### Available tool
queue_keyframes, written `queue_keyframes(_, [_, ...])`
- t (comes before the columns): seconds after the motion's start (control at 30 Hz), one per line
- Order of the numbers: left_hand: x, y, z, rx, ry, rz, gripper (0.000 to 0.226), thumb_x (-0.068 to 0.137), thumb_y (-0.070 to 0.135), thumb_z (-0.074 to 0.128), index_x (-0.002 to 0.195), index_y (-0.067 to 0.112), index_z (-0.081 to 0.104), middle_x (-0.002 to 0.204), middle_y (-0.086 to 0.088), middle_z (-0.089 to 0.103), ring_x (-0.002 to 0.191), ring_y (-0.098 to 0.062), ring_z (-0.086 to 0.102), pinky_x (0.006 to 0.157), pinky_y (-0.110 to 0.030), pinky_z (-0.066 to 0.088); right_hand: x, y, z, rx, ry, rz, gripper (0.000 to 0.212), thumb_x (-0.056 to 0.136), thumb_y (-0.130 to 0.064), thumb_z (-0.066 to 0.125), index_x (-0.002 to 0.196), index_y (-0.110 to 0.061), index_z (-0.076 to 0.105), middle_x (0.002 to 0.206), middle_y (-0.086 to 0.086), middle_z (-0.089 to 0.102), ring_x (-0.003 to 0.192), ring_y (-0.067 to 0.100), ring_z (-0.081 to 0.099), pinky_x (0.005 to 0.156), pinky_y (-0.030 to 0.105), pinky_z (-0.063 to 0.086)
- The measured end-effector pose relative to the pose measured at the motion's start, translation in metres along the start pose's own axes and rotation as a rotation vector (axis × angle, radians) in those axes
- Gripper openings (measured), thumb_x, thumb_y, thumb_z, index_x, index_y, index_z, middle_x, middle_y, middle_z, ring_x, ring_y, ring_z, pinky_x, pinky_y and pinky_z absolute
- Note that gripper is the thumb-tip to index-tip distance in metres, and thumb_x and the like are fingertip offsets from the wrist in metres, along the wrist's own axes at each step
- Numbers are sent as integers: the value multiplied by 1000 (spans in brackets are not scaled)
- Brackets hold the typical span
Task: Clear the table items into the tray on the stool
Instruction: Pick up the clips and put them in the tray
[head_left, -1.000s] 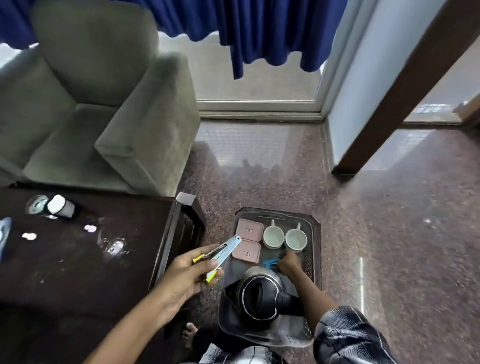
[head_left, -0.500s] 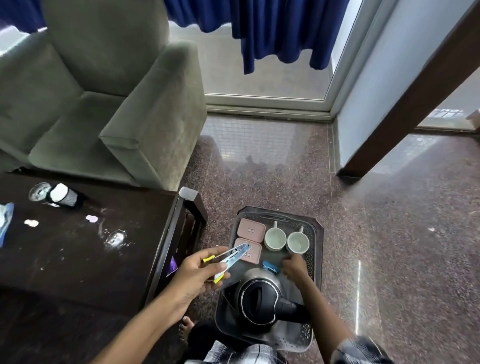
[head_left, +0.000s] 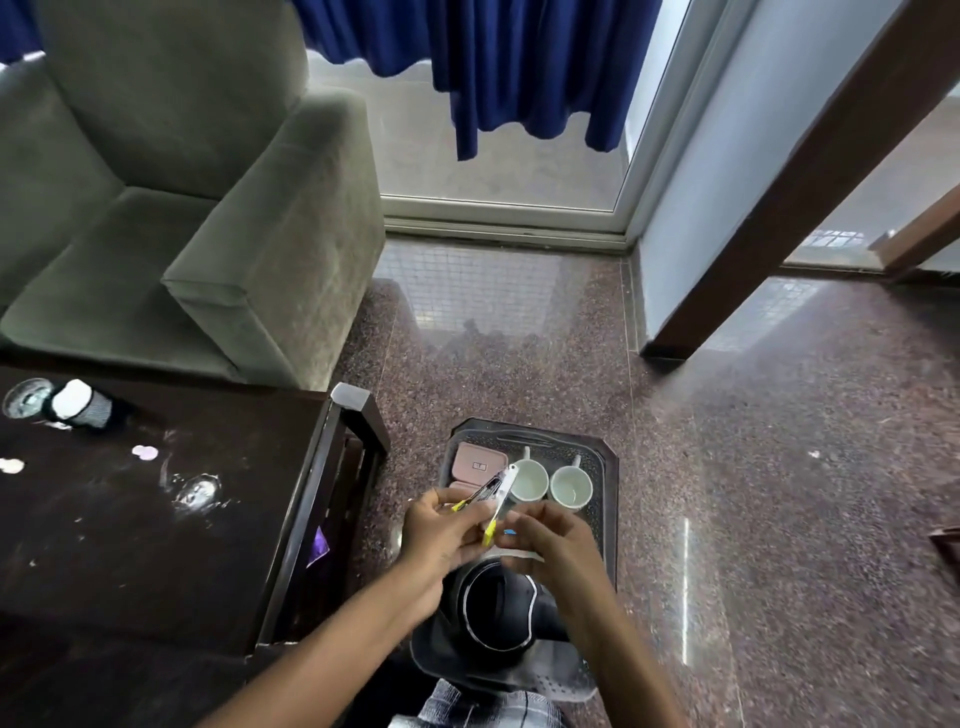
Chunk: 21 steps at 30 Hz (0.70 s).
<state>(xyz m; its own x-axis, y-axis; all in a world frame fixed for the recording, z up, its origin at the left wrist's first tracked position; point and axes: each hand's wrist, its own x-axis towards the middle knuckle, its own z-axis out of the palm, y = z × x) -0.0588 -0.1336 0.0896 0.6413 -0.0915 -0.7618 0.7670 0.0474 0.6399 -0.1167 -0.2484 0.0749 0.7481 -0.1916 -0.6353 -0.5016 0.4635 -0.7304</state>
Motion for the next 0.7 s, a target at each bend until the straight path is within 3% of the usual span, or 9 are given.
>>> queue_keyframes(0.1, [4, -5, 15, -92, 66, -17, 25, 77, 0, 70, 73, 12, 48, 60, -6, 62, 51, -14, 60, 57, -28, 54, 2, 5, 5, -85, 97, -72, 10, 79, -6, 68, 84, -9, 61, 82, 9, 62, 77, 20, 61, 57, 27, 51])
queue_keyframes(0.2, [4, -8, 24, -106, 106, -35, 31, 75, 4, 73, 63, 14, 46, 50, -1, 58, 49, -14, 52, 55, -25, 46, 3, 7, 8, -12, 147, -109, 13, 79, 0, 67, 87, -8, 61, 81, 10, 64, 75, 25, 61, 62, 35, 52])
queue_keyframes(0.33, [2, -8, 28, -68, 13, -68, 29, 78, 4, 70, 62, 16, 48, 64, -6, 56, 56, -15, 48, 53, -23, 40, 8, 5, -2, 146, 201, -142, 14, 83, 10, 56, 85, -3, 61, 66, 8, 66, 58, 16, 64, 56, 25, 56])
queue_keyframes(0.47, [0, -4, 22, 3, -48, -74, 18, 84, 7, 62, 74, 19, 56, 76, 0, 57, 71, -11, 51, 65, -24, 41, 26, 2, -40, 6, 258, -177, 14, 88, 2, 52, 90, -8, 62, 76, 7, 64, 63, 12, 61, 58, 21, 51])
queue_keyframes(0.57, [2, -1, 8, -46, -30, -79, 18, 88, 4, 55, 76, 18, 58, 82, 1, 63, 74, -11, 54, 67, -26, 43, 53, 11, -74, -195, 274, -64, 23, 91, -1, 47, 83, -17, 61, 82, 5, 60, 71, 16, 53, 61, 27, 42])
queue_keyframes(0.7, [4, -1, -11, -105, 27, -90, 21, 88, 1, 50, 79, 16, 60, 80, 2, 70, 77, -14, 58, 68, -28, 44, 96, 47, -90, -341, 231, 159, 28, 91, 4, 39, 78, -13, 57, 77, 8, 53, 68, 17, 49, 49, 23, 46])
